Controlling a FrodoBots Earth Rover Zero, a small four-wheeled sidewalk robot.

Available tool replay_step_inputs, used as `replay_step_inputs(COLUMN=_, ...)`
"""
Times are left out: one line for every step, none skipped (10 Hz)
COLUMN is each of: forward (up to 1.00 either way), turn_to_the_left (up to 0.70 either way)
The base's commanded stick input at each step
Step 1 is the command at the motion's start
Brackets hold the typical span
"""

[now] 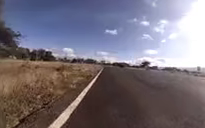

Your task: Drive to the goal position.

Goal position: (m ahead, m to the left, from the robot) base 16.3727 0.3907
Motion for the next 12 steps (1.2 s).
replay_step_inputs(forward=0.45, turn_to_the_left=0.00)
replay_step_inputs(forward=0.45, turn_to_the_left=0.00)
replay_step_inputs(forward=0.45, turn_to_the_left=0.00)
replay_step_inputs(forward=0.45, turn_to_the_left=0.00)
replay_step_inputs(forward=0.45, turn_to_the_left=0.00)
replay_step_inputs(forward=0.45, turn_to_the_left=0.00)
replay_step_inputs(forward=0.45, turn_to_the_left=0.00)
replay_step_inputs(forward=0.45, turn_to_the_left=0.00)
replay_step_inputs(forward=0.45, turn_to_the_left=0.00)
replay_step_inputs(forward=0.45, turn_to_the_left=0.00)
replay_step_inputs(forward=0.45, turn_to_the_left=0.00)
replay_step_inputs(forward=0.45, turn_to_the_left=0.00)
